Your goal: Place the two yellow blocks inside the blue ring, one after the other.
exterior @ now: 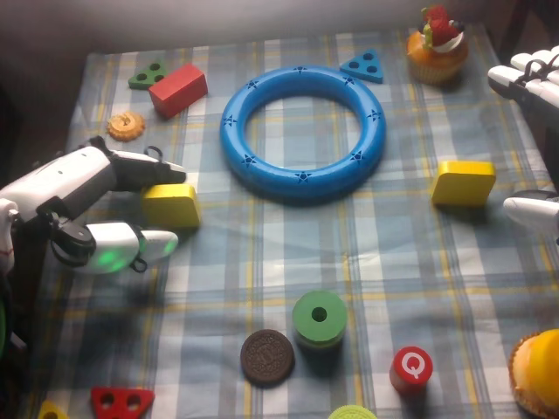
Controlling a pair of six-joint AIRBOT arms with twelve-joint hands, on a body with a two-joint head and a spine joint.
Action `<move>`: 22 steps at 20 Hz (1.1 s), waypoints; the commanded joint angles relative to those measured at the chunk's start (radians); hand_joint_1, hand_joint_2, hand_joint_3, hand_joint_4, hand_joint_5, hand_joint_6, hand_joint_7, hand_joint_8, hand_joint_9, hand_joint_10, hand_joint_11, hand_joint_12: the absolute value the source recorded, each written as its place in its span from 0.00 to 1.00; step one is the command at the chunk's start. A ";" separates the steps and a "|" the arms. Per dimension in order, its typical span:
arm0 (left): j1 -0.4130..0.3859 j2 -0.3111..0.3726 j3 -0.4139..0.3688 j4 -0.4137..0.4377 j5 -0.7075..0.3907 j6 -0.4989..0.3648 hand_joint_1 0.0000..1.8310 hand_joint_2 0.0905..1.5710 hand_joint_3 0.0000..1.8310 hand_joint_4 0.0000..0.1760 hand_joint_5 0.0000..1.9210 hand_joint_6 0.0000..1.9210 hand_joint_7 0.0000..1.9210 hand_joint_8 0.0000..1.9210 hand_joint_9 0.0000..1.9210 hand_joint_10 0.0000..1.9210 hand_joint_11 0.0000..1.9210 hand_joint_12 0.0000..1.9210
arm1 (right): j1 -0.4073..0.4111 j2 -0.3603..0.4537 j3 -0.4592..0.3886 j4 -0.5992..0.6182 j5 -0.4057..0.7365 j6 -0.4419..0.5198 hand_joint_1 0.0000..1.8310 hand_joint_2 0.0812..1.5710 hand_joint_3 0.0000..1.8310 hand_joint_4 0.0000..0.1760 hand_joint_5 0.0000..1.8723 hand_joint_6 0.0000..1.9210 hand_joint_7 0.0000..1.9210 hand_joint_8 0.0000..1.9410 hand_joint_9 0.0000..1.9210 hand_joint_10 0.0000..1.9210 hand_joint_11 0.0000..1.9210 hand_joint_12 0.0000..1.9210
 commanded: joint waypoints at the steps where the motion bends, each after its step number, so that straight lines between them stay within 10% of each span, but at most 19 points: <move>1: -0.010 -0.010 0.008 0.010 -0.099 0.006 0.54 0.71 0.00 0.00 0.29 0.00 0.30 0.00 0.19 0.03 0.00 0.19 | 0.006 -0.001 0.004 -0.018 0.119 0.007 0.28 0.75 0.00 0.00 0.00 0.00 0.00 0.00 0.00 0.00 0.00 0.00; 5: -0.017 -0.025 0.019 -0.003 -0.098 0.017 0.56 0.72 0.00 0.00 0.32 0.01 0.34 0.01 0.22 0.04 0.00 0.49 | 0.004 -0.002 0.004 -0.018 0.120 0.009 0.29 0.76 0.00 0.00 0.00 0.00 0.00 0.00 0.00 0.00 0.00 0.00; 8: -0.027 -0.029 0.019 -0.003 -0.103 0.016 0.57 0.70 0.00 0.00 0.43 0.01 0.46 0.02 0.22 0.35 0.00 0.79 | 0.003 -0.002 0.004 -0.018 0.120 0.010 0.30 0.76 0.00 0.00 0.00 0.00 0.00 0.00 0.00 0.00 0.00 0.00; 9: -0.029 -0.029 0.017 -0.002 -0.107 0.015 0.64 0.73 0.01 0.00 0.42 0.46 0.47 0.52 0.22 0.50 0.00 0.89 | 0.003 -0.002 0.004 -0.018 0.120 0.010 0.30 0.76 0.00 0.00 0.00 0.00 0.00 0.00 0.00 0.00 0.00 0.00; 11: -0.029 -0.023 0.011 0.025 -0.131 -0.029 0.67 0.74 0.00 0.00 0.45 0.48 0.46 0.75 0.30 0.82 0.00 1.00 | 0.002 -0.003 0.004 -0.018 0.120 0.010 0.31 0.76 0.00 0.00 0.00 0.00 0.00 0.00 0.00 0.00 0.00 0.00; 15: -0.030 -0.016 0.005 0.050 -0.166 -0.067 0.61 0.72 0.00 0.00 0.47 0.56 0.45 0.83 0.34 0.99 0.06 1.00 | 0.001 -0.004 0.004 -0.016 0.120 0.010 0.30 0.76 0.00 0.00 0.00 0.00 0.00 0.00 0.00 0.00 0.00 0.00; 22: -0.071 -0.005 -0.010 0.104 -0.200 -0.068 0.62 0.71 0.00 0.00 0.48 0.56 0.51 0.99 0.44 1.00 0.22 1.00 | 0.001 -0.004 0.004 -0.016 0.120 0.010 0.28 0.77 0.00 0.00 0.00 0.00 0.00 0.00 0.00 0.00 0.00 0.00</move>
